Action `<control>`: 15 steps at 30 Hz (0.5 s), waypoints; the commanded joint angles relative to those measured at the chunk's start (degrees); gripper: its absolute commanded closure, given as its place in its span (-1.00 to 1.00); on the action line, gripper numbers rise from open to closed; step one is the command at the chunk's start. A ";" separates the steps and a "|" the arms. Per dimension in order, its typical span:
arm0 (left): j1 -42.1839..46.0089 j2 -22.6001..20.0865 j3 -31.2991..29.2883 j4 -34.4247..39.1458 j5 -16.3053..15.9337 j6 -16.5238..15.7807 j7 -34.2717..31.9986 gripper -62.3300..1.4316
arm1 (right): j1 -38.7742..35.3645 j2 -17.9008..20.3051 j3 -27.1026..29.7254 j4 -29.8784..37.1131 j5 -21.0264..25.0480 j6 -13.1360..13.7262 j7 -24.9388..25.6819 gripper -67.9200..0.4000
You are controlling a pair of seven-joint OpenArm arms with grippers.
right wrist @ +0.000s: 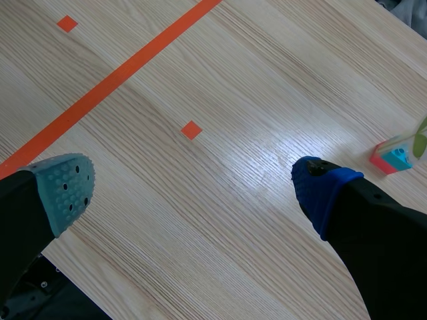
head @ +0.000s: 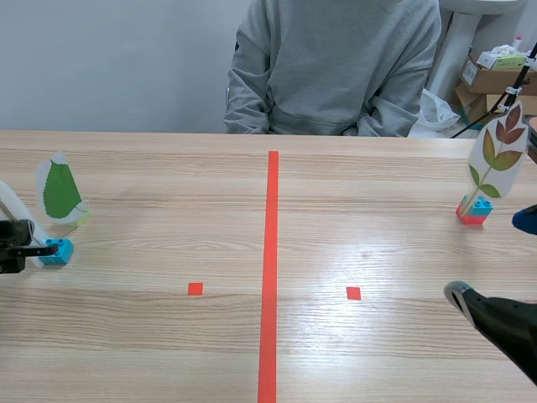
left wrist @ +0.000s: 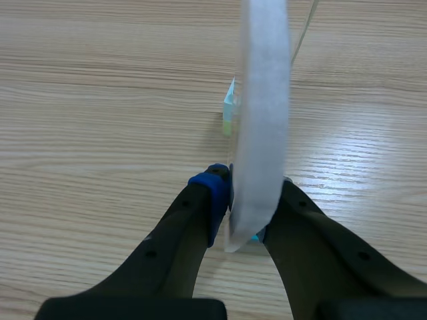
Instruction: Do the leaf sorting experiment
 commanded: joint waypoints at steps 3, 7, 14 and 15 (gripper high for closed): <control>-0.35 -0.68 0.26 1.16 0.00 0.04 -0.26 0.34 | 0.68 0.31 0.28 0.20 0.20 0.44 0.63 -0.79; -0.33 -0.68 0.26 1.22 -0.02 0.04 -0.26 0.02 | 0.68 0.31 0.28 0.20 0.20 0.44 0.63 -0.79; -0.33 -0.70 0.26 1.31 -0.02 0.04 -0.33 -0.87 | 0.68 0.31 0.28 0.20 0.17 0.44 0.63 -0.79; -0.28 -0.70 0.26 1.53 -0.02 0.04 -0.31 -0.95 | 0.68 0.31 0.28 0.20 0.07 0.44 0.63 -0.79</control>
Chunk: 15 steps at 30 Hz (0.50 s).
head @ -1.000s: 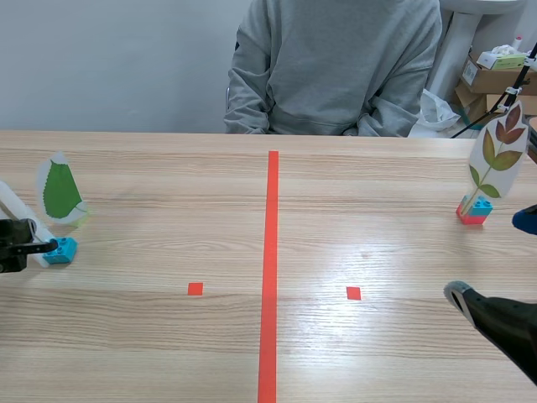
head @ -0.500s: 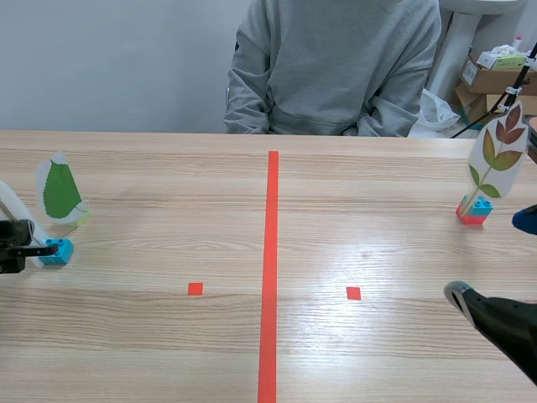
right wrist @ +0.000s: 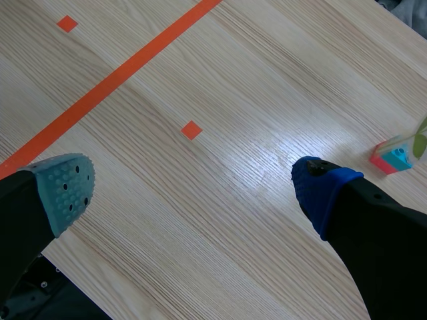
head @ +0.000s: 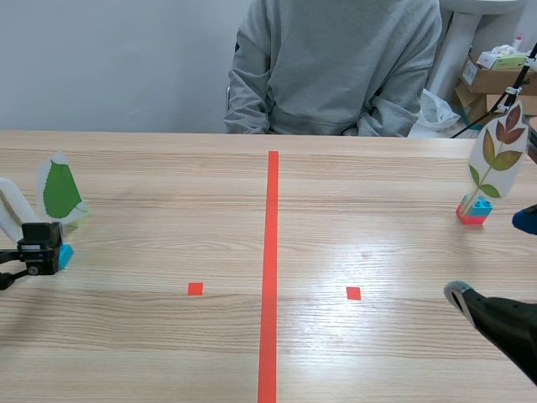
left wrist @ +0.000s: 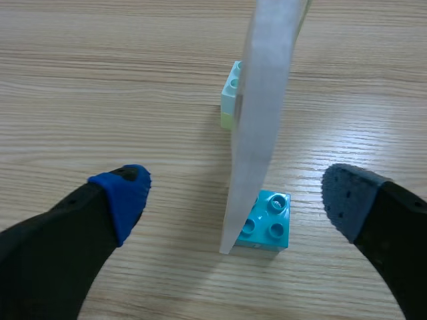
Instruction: Do the leaf sorting experiment
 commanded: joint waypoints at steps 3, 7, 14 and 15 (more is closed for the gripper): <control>1.20 -0.85 0.02 4.74 -0.39 0.07 -0.92 -1.00 | 0.68 0.31 0.28 0.20 -0.87 0.44 0.63 -0.79; 6.75 -2.32 -0.22 14.78 -0.42 0.07 -2.91 -1.00 | 0.66 0.33 0.28 0.20 -0.90 0.44 0.61 -0.79; 21.35 -6.27 -1.29 35.15 -1.25 -0.87 -2.71 -1.00 | 0.68 0.33 0.28 0.20 -0.90 0.44 0.61 -0.79; 23.56 -6.54 -1.29 38.16 -1.25 -2.01 -2.71 -1.00 | 0.68 0.33 0.28 0.20 -0.87 0.44 0.63 -0.79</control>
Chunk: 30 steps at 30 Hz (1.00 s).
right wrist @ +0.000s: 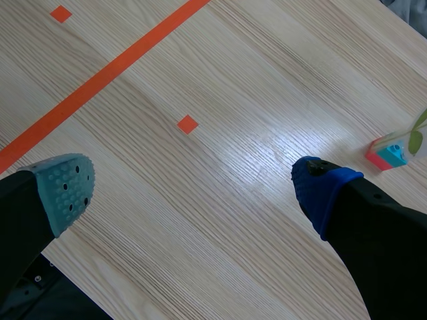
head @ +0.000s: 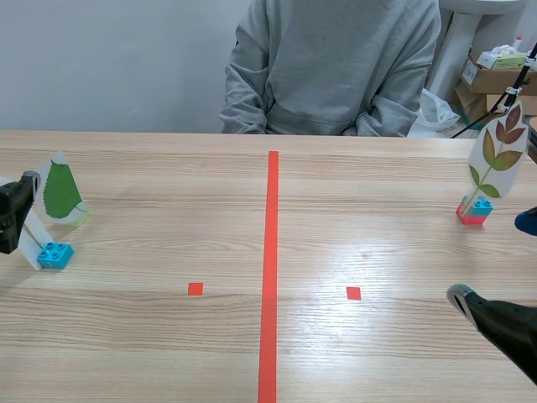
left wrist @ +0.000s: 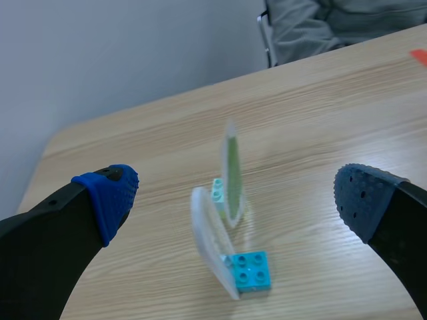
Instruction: Do the leaf sorting experiment
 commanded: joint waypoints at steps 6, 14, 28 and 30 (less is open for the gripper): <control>12.00 -1.27 1.36 15.15 -1.90 -7.78 0.70 -1.00 | 0.68 0.33 0.28 0.20 0.59 0.44 0.63 -0.79; 18.47 -4.59 6.97 24.65 -7.69 -10.54 5.66 -1.00 | 0.68 0.33 0.28 0.20 0.68 0.44 0.68 -0.79; 19.54 -5.53 12.07 26.36 -10.71 -11.54 9.62 -1.00 | 0.66 0.31 0.28 0.20 1.25 0.44 1.27 -0.79; 19.52 -5.53 12.07 26.36 -10.71 -11.54 9.62 -1.00 | 0.66 0.31 0.28 0.20 1.25 0.44 1.27 -0.79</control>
